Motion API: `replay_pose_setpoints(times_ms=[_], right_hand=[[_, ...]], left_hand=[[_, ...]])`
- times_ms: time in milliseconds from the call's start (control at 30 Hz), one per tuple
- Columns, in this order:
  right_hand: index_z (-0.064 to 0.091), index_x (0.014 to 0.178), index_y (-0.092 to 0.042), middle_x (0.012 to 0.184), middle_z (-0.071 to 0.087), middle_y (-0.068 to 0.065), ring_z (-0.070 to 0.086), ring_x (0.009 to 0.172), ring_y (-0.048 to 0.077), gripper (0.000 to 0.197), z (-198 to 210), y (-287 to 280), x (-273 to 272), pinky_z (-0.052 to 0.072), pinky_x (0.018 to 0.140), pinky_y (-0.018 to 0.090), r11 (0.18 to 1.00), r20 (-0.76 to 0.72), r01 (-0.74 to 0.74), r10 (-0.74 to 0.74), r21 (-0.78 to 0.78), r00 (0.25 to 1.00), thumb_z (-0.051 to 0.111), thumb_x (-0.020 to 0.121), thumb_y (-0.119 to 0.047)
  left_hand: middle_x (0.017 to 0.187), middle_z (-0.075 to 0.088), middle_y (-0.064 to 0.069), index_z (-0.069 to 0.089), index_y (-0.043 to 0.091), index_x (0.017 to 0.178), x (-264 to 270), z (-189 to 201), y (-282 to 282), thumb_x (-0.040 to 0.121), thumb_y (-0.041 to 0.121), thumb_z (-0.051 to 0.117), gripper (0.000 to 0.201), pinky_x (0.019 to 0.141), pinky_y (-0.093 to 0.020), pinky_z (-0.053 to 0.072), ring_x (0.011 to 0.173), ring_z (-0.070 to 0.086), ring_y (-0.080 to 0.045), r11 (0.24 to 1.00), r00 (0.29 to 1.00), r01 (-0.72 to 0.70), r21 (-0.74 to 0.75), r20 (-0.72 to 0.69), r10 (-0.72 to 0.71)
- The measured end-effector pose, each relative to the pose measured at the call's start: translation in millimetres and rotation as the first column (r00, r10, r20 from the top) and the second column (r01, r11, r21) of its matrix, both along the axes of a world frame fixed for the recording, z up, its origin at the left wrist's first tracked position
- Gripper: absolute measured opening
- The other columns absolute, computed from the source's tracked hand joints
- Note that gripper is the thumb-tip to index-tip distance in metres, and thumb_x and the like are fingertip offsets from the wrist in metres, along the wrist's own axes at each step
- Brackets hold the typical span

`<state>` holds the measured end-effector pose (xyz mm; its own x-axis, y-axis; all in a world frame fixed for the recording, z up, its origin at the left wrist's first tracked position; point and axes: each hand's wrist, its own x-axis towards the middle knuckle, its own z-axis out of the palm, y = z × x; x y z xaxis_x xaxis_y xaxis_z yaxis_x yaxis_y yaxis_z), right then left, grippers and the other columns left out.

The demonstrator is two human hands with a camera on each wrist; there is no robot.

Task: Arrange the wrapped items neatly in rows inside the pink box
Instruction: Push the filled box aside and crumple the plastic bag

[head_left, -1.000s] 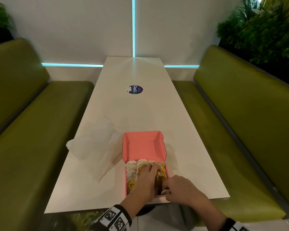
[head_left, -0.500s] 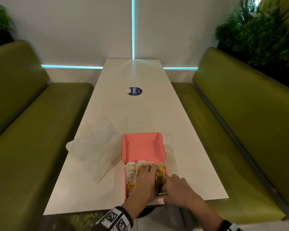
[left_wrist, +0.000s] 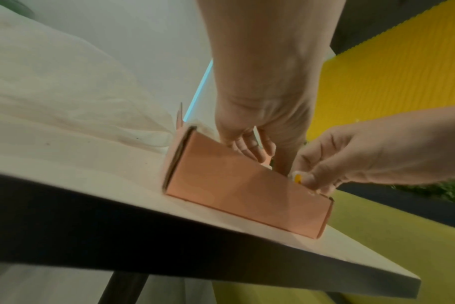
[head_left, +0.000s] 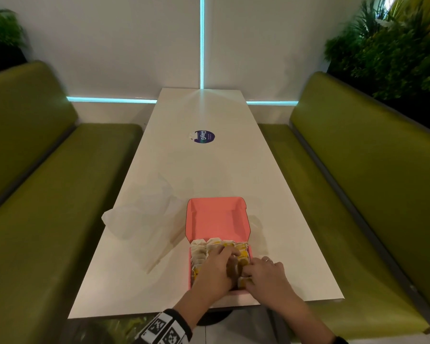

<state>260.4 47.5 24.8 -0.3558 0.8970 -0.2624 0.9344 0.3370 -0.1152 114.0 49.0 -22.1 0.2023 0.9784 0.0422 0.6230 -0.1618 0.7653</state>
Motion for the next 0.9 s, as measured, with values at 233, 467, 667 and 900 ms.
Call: replay_pose_setpoints(times_ms=[233, 467, 667, 900], right_hand=[[0.052, 0.123, -0.02, 0.126, 0.049, 0.001, 0.053, 0.108, 0.02, 0.029, -10.8, 7.0, -6.0, 0.041, 0.087, 0.029, 0.992, -0.12, 0.069, -0.056, 0.11, 0.991, 0.041, 0.096, -0.02], [0.065, 0.098, -0.017, 0.097, 0.06, 0.003, 0.061, 0.056, 0.014, 0.041, -15.9, 3.0, -1.6, 0.047, 0.047, 0.021, 0.976, -0.12, 0.113, -0.092, 0.186, 0.989, 0.084, 0.062, -0.015], [0.062, 0.106, -0.024, 0.108, 0.057, -0.009, 0.054, 0.101, 0.011, 0.021, 1.5, -6.9, 12.5, 0.046, 0.079, 0.022, 0.994, -0.189, -0.037, 0.056, 0.103, 0.98, 0.055, 0.09, -0.036], [0.064, 0.104, -0.018, 0.111, 0.056, -0.002, 0.055, 0.101, 0.016, 0.023, -9.6, 3.9, 15.8, 0.041, 0.078, 0.026, 0.994, -0.155, -0.076, 0.063, -0.078, 0.986, 0.048, 0.094, -0.03]], left_hand=[[0.089, 0.053, 0.02, 0.067, 0.02, 0.091, -32.8, 11.4, -8.9, 0.069, -0.005, 0.068, 0.033, 0.074, -0.005, 0.041, 0.083, 0.055, 0.0, 0.971, 0.985, -0.159, 0.178, 0.097, 0.144], [0.084, 0.061, 0.015, 0.068, 0.02, 0.083, -65.2, 9.2, -24.8, 0.073, -0.007, 0.071, 0.028, 0.072, -0.005, 0.043, 0.083, 0.056, 0.004, 0.929, 0.969, -0.225, 0.292, 0.165, 0.183], [0.089, 0.055, 0.025, 0.063, 0.039, 0.093, -87.5, 1.9, -48.3, 0.077, 0.048, 0.061, 0.018, 0.075, -0.007, 0.038, 0.088, 0.046, 0.006, 0.974, 0.999, -0.015, 0.228, -0.037, 0.024], [0.08, 0.063, 0.016, 0.071, 0.029, 0.075, -88.1, -16.8, -39.2, 0.07, 0.028, 0.076, 0.007, 0.072, -0.008, 0.038, 0.08, 0.045, 0.003, 0.96, 0.983, 0.078, 0.268, -0.184, -0.029]])
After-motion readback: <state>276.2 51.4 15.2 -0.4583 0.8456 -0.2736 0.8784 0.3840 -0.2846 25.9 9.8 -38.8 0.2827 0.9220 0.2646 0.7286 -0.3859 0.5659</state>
